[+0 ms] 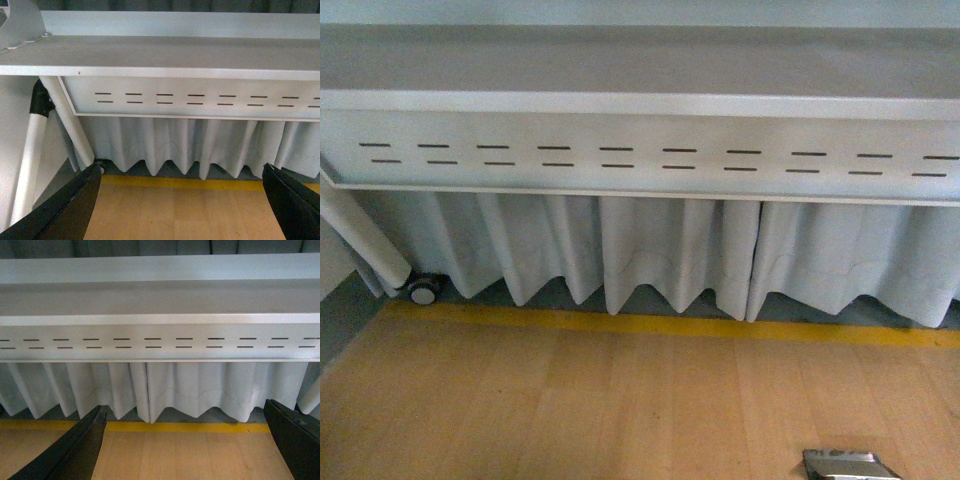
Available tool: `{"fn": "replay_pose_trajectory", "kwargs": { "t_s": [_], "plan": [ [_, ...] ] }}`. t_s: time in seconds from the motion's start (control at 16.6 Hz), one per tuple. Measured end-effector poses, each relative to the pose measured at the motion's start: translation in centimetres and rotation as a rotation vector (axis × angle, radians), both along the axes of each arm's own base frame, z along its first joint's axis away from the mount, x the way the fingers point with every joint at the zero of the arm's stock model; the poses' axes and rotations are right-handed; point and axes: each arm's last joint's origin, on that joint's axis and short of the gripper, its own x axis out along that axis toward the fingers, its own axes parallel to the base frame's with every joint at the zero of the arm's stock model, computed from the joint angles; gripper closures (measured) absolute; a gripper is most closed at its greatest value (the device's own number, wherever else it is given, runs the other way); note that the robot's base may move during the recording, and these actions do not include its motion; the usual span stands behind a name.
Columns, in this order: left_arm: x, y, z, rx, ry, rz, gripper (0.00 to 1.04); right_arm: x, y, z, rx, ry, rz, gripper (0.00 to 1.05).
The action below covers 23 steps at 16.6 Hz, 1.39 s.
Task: Open oven
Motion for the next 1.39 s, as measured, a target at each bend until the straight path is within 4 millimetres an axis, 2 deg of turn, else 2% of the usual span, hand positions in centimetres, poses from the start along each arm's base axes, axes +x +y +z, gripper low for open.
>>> {"fn": "replay_pose_trajectory", "kwargs": {
  "t_s": [1.39],
  "plan": [
    [0.0, 0.0, 0.0, 0.001, 0.0, -0.001, 0.07, 0.0, 0.0, -0.01, 0.002, 0.002, 0.0, 0.06]
  ]
}}
